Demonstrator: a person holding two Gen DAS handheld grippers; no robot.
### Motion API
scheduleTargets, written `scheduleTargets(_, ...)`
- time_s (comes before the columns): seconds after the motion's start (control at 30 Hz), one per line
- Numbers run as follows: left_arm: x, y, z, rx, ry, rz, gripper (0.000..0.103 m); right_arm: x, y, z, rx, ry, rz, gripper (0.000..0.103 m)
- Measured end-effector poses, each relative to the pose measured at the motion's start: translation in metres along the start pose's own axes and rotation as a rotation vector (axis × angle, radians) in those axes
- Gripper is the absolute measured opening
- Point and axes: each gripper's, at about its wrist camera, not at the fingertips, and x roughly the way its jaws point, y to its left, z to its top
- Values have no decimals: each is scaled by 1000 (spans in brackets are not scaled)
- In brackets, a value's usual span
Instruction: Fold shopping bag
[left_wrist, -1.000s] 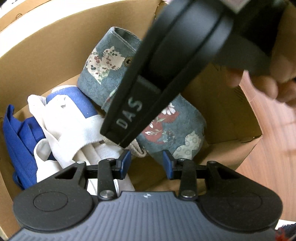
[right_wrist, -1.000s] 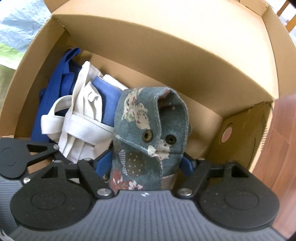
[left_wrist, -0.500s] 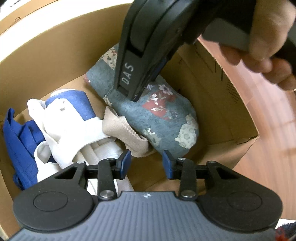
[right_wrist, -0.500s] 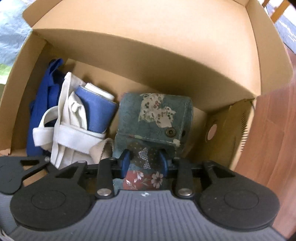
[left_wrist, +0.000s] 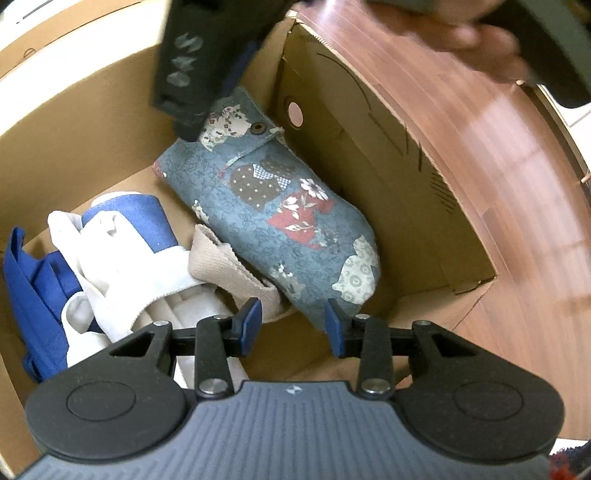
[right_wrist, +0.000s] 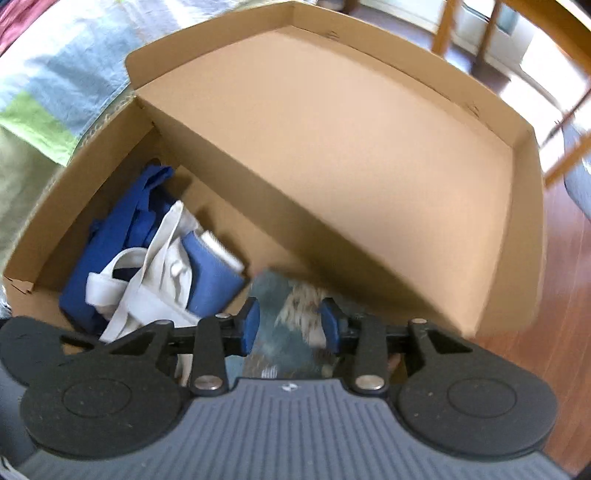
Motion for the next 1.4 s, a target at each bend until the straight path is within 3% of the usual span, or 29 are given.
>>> scheduleTargets(0.13, -2, 8, -9, -2, 4, 6, 42, 18, -10, 13, 106, -44, 19, 27)
scheduleTargets(0.17, -2, 9, -11, -3, 5, 5, 42, 25, -13, 14, 139, -26, -5, 16)
scheduleTargets(0.2, -3, 11, -14, -2, 4, 5, 42, 31, -16, 14, 172, -6, -28, 15)
scheduleTargets(0.27, 10, -71, 11, -4, 2, 9, 42, 40, -18, 12, 207, 57, -98, 15)
scheduleTargets(0.37, 10, -71, 9, 2, 3, 18, 42, 44, -20, 7, 257, 135, -204, 15)
scheduleTargets(0.4, 10, -71, 8, 7, 2, 20, 42, 45, -21, 6, 274, 156, -229, 10)
scheduleTargets(0.47, 8, -73, 6, 14, -2, 23, 42, 35, -21, 2, 283, 118, -209, 13)
scheduleTargets(0.57, -4, -68, 31, 27, -9, 43, 42, 21, -20, -3, 297, 61, -179, 18)
scheduleTargets(0.67, 3, -72, 31, 25, -18, 56, 43, 6, -20, -7, 310, 4, -149, 27)
scheduleTargets(0.8, -6, -71, 23, 19, -13, 83, 43, -13, -19, -14, 327, -70, -106, 30)
scheduleTargets(0.87, -16, -69, 16, 8, -7, 106, 43, -21, -14, -27, 338, -69, -47, 30)
scheduleTargets(1.0, -24, -68, 12, -31, -8, 154, 44, -9, 6, -45, 326, -20, -21, 27)
scheduleTargets(1.07, -29, -65, 8, -56, -12, 191, 44, 7, 16, -51, 320, 60, -23, 23)
scheduleTargets(1.17, -42, -57, -3, -136, -34, 235, 45, 10, 26, -61, 287, 57, -58, 24)
scheduleTargets(1.3, -65, -62, -22, -225, -78, 283, 56, -32, 17, -68, 410, -63, 38, 24)
scheduleTargets(1.4, -76, -80, -33, -269, -85, 295, 61, -74, 11, -90, 508, -163, 50, 39)
